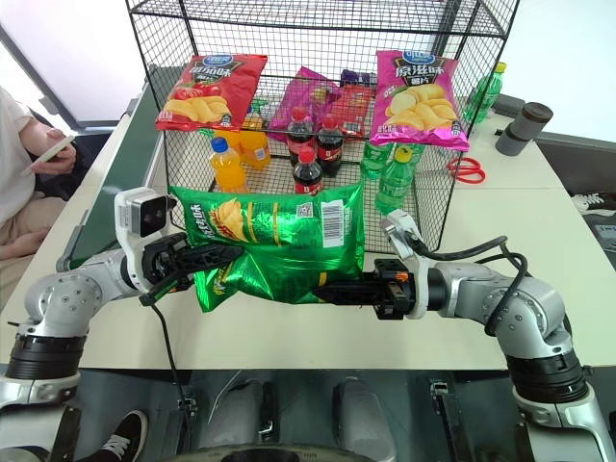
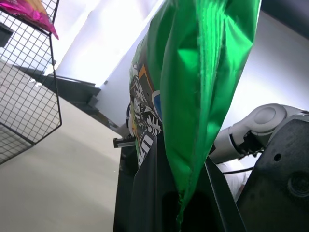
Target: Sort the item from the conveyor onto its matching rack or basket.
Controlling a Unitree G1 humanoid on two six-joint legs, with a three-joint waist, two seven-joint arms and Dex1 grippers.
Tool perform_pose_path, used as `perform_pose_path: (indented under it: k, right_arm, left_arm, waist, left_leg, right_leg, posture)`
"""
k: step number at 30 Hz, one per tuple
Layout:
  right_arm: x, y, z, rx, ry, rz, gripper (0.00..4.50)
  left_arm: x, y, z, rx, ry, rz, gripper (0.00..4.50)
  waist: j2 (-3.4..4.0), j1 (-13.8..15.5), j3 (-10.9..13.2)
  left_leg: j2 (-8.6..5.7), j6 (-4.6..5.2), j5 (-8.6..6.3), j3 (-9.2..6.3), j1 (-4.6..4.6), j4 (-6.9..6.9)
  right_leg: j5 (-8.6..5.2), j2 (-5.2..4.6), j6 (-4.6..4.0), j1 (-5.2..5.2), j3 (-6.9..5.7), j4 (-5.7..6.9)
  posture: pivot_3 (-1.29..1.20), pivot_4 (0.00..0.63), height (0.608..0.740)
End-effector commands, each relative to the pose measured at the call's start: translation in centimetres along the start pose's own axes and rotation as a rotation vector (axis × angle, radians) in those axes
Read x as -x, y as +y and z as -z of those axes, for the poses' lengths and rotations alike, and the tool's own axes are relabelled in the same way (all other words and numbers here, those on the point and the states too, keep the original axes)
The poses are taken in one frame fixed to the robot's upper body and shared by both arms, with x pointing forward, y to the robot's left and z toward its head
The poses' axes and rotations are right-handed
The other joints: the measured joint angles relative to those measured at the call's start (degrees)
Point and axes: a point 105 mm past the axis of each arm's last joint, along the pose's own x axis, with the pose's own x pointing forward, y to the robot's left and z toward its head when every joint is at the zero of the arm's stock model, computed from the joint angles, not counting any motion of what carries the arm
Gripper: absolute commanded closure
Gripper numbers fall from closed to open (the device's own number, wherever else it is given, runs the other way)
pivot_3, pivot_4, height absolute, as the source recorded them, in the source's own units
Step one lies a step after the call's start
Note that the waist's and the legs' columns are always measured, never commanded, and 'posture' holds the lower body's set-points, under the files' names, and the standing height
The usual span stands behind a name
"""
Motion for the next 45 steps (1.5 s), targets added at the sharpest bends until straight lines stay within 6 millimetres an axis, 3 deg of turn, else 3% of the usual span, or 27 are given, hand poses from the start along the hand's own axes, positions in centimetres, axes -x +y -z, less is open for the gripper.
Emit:
perform_pose_path:
  k: [1,3,9,11,12,14,16,20,24,26,35,39,43,45]
  right_arm:
    - [0.6,-0.3,-0.7,0.056,-0.013,0.027,4.31]
    - [0.8,-0.6,-0.9,0.069,-0.020,0.044,4.31]
    - [2.3,-2.3,-2.2,0.243,-0.009,0.208,4.31]
    - [3.4,-3.3,-2.5,0.583,0.176,0.368,4.31]
    - [3.7,-3.5,-2.7,0.792,0.298,0.409,4.31]
    - [3.0,-2.6,-5.4,1.046,0.279,0.437,4.31]
    - [2.4,-1.7,-7.1,1.127,0.203,0.438,4.31]
    - [1.4,-0.2,-11.1,1.535,0.165,0.534,4.31]
    - [1.5,0.1,-13.6,1.722,0.119,0.622,4.31]
    - [2.3,-1.2,-15.2,1.756,0.143,0.755,4.31]
    - [1.8,-5.8,-17.6,1.925,0.337,1.047,4.31]
    - [0.9,-6.0,-18.9,1.933,0.274,1.132,4.31]
    - [2.0,-8.9,-19.1,1.865,0.414,1.254,4.31]
    - [2.6,-9.6,-19.8,1.818,0.382,1.333,4.31]
  left_arm:
    - [1.4,0.5,-1.3,-0.098,-0.008,-0.102,4.23]
    - [1.7,0.5,-1.6,-0.108,-0.020,-0.114,3.66]
    - [4.0,1.2,-0.7,-0.151,0.017,-0.233,0.85]
    - [5.3,1.9,-1.0,-0.295,0.012,-0.344,0.01]
    - [5.8,2.1,-1.2,-0.353,0.000,-0.391,0.00]
    - [6.7,2.4,-1.9,-0.431,-0.050,-0.483,0.00]
    - [6.9,2.3,-1.9,-0.453,-0.065,-0.506,0.00]
    - [7.1,2.2,-2.5,-0.490,-0.137,-0.555,0.00]
    - [7.0,2.7,-2.4,-0.560,-0.127,-0.612,0.00]
    - [6.9,3.2,-2.8,-0.617,-0.125,-0.657,0.00]
    - [5.8,4.2,-3.0,-0.806,-0.134,-0.768,0.00]
    - [5.4,4.3,-2.3,-0.821,-0.142,-0.775,0.00]
    - [5.5,4.7,-1.5,-0.812,-0.136,-0.781,0.00]
    - [5.9,5.2,-1.2,-0.819,-0.120,-0.793,0.00]
  waist:
    - [0.00,0.03,0.00]
    - [0.00,-0.04,0.00]
    - [0.00,-0.03,0.00]
    - [0.02,0.02,0.02]
    - [0.04,0.02,0.03]
    - [0.02,0.02,0.03]
    - [0.02,-0.24,0.03]
    - [0.03,-0.09,0.03]
    - [-0.01,0.13,0.02]
    - [-0.01,0.09,0.02]
    - [0.01,-0.33,0.01]
    - [0.02,-0.28,0.02]
    - [0.02,-0.31,0.02]
    - [0.02,-0.20,0.02]
  left_leg:
    - [0.00,0.00,0.00,0.00,0.00,0.00]
    - [0.00,0.00,0.00,0.00,0.00,0.00]
    - [0.00,0.00,0.00,0.02,0.00,0.00]
    - [0.00,0.00,0.00,0.03,0.00,-0.01]
    - [-0.01,0.00,0.00,0.05,-0.02,0.00]
    - [-0.04,0.00,0.00,0.07,-0.06,-0.01]
    - [0.00,0.00,0.00,0.08,-0.04,-0.01]
    - [0.04,-0.04,0.02,0.07,-0.03,-0.01]
    - [0.01,-0.04,0.02,0.13,-0.03,0.00]
    - [-0.01,-0.04,0.02,0.16,-0.03,0.00]
    - [0.05,-0.13,0.08,0.36,-0.01,-0.01]
    - [0.05,-0.26,0.16,0.44,-0.05,-0.03]
    - [0.05,-0.18,0.11,0.47,-0.04,-0.03]
    - [0.04,-0.15,0.09,0.49,-0.03,-0.02]
  right_leg:
    - [0.00,0.00,0.00,0.00,0.00,0.00]
    - [0.00,0.00,0.00,0.00,0.00,0.00]
    - [0.00,-0.02,0.00,-0.02,-0.01,-0.01]
    - [0.00,-0.02,0.00,-0.03,0.00,-0.01]
    - [0.00,-0.04,0.00,-0.05,-0.01,-0.02]
    - [-0.01,-0.07,0.01,-0.10,-0.01,-0.03]
    - [0.00,-0.03,0.01,-0.11,-0.01,-0.02]
    - [0.00,0.00,0.02,-0.09,-0.01,0.01]
    - [0.00,-0.08,0.02,-0.07,-0.01,-0.01]
    - [0.00,-0.11,0.02,-0.06,-0.02,-0.02]
    - [0.01,-0.07,0.00,-0.16,0.04,0.03]
    - [0.01,-0.08,0.00,-0.19,0.05,0.02]
    - [0.01,-0.10,0.00,-0.18,0.04,0.03]
    - [0.01,-0.11,0.00,-0.16,0.03,0.03]
  posture:
    - [0.00,0.150,0.740]
    - [0.00,0.150,0.740]
    - [0.00,0.150,0.740]
    - [0.00,0.150,0.740]
    - [0.00,0.150,0.740]
    - [0.00,0.150,0.740]
    - [0.00,0.150,0.740]
    - [0.00,0.150,0.740]
    - [0.00,0.150,0.740]
    - [0.00,0.150,0.740]
    - [0.00,0.150,0.740]
    - [0.00,0.150,0.740]
    - [0.00,0.150,0.740]
    - [0.00,0.150,0.740]
